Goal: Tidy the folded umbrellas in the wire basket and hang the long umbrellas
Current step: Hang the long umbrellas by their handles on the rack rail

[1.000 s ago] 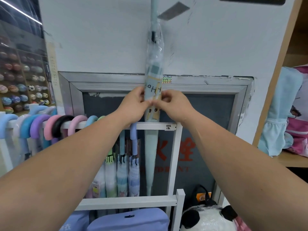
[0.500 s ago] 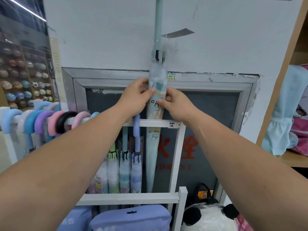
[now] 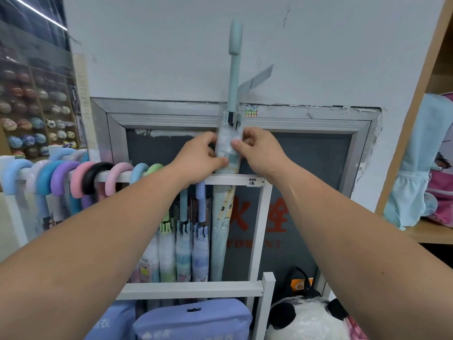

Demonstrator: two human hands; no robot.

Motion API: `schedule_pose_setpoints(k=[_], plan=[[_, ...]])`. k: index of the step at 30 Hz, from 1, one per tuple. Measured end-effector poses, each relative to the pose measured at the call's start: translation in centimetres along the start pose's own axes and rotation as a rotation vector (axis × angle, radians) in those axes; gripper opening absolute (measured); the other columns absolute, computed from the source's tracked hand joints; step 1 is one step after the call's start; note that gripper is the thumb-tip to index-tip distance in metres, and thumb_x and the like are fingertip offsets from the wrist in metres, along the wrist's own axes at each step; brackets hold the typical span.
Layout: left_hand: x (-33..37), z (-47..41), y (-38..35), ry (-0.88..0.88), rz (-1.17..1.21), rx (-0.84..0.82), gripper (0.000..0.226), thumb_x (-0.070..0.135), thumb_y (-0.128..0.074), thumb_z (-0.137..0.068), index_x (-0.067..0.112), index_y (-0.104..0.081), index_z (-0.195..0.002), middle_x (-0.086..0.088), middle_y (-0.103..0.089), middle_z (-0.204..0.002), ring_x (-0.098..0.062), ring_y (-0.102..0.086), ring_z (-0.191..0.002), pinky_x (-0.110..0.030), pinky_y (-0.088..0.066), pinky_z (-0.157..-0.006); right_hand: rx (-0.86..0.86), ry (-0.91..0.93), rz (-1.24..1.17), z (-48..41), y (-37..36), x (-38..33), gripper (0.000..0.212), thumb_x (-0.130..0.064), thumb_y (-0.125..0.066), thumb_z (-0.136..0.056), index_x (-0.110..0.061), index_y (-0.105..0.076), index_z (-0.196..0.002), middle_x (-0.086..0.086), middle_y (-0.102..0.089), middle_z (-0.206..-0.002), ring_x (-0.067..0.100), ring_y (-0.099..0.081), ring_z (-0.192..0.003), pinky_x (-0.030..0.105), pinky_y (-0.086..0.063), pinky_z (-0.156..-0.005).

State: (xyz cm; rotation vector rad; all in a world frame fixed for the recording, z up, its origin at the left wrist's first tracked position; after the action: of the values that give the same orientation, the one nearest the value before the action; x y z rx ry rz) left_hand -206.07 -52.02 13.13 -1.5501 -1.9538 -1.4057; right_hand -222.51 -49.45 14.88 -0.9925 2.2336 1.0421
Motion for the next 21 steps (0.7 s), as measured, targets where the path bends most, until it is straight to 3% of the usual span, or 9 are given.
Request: schedule_pose_setpoints(k=[3, 7, 12, 14, 15, 18, 21], plan=[[0.4, -0.2, 0.4, 0.017, 0.018, 0.031, 0.033, 0.024, -0.077, -0.083, 0.029, -0.064, -0.113, 0.003, -0.074, -0.093, -0.013, -0.07, -0.085, -0.027, -0.052, -0.07, -0.084, 0.01, 0.106, 0.3, -0.2, 0.2, 0.013, -0.025, -0.069, -0.093, -0.013, -0.065, -0.095, 0.0, -0.057, -0.072, 0.016, -0.048, -0.064, 0.043, -0.046, -0.064], [0.6, -0.8, 0.9, 0.027, 0.192, 0.087, 0.042, 0.033, -0.068, -0.085, 0.028, -0.062, -0.126, 0.002, -0.076, -0.105, -0.016, -0.071, -0.101, -0.046, -0.054, -0.098, -0.191, 0.021, 0.15, 0.7, -0.1, -0.2, 0.021, -0.024, -0.068, -0.095, -0.025, -0.055, -0.079, -0.009, -0.046, -0.063, 0.01, -0.038, -0.055, 0.028, -0.032, -0.055], [-0.2, -1.4, 0.4, 0.003, 0.195, 0.098, 0.02, 0.021, -0.071, -0.091, 0.025, -0.069, -0.111, -0.005, -0.075, -0.1, -0.023, -0.072, -0.097, -0.048, -0.058, -0.093, -0.265, 0.03, 0.301, 0.8, -0.3, -0.6, 0.026, -0.027, -0.067, -0.095, -0.028, -0.051, -0.074, -0.01, -0.052, -0.065, 0.009, -0.044, -0.056, 0.028, -0.035, -0.057], [-0.5, -1.5, 0.3, 0.029, 0.14, 0.094, 0.019, 0.021, -0.073, -0.09, 0.023, -0.07, -0.109, -0.004, -0.074, -0.1, -0.023, -0.072, -0.097, -0.046, -0.058, -0.092, -0.279, 0.008, 0.331, 0.9, -0.2, -0.6, 0.02, -0.034, -0.071, -0.092, -0.027, -0.06, -0.077, -0.008, -0.062, -0.07, 0.01, -0.052, -0.061, 0.028, -0.04, -0.062], [-0.6, -1.5, 0.3, 0.035, 0.096, 0.086, 0.02, 0.022, -0.074, -0.089, 0.023, -0.071, -0.109, -0.003, -0.075, -0.098, -0.021, -0.071, -0.095, -0.043, -0.058, -0.091, -0.259, -0.015, 0.322, 0.9, 0.2, -0.4, 0.018, -0.04, -0.074, -0.088, -0.025, -0.067, -0.081, -0.007, -0.067, -0.074, 0.01, -0.058, -0.065, 0.028, -0.044, -0.064], [-0.8, -1.2, -0.1, 0.043, -0.069, 0.048, 0.017, 0.025, -0.08, -0.084, 0.02, -0.072, -0.099, 0.0, -0.074, -0.087, -0.019, -0.07, -0.083, -0.035, -0.058, -0.079, -0.038, -0.067, 0.163, 1.0, 2.5, -0.5, 0.043, -0.061, -0.08, -0.071, -0.022, -0.076, -0.087, -0.006, -0.074, -0.079, 0.011, -0.067, -0.074, 0.029, -0.052, -0.067], [-0.7, -1.0, -0.5, 0.056, -0.192, 0.019, 0.023, 0.031, -0.085, -0.077, 0.018, -0.071, -0.089, -0.001, -0.073, -0.085, -0.018, -0.065, -0.075, -0.033, -0.053, -0.07, 0.169, 0.072, -0.075, 0.9, 4.5, -2.2, 0.038, -0.05, -0.083, -0.074, -0.024, -0.071, -0.099, -0.003, -0.073, -0.093, 0.004, -0.063, -0.073, 0.024, -0.054, -0.074]])
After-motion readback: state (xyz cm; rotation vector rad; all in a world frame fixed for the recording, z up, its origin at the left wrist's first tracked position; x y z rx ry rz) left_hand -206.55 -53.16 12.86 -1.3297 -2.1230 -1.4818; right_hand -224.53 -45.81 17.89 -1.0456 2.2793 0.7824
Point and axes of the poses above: each hand's wrist, its own z-axis away from the middle knuckle, its own y-axis out of the back of the hand, x = y × z, the point moved 4 cm from there along -z, towards the middle knuckle
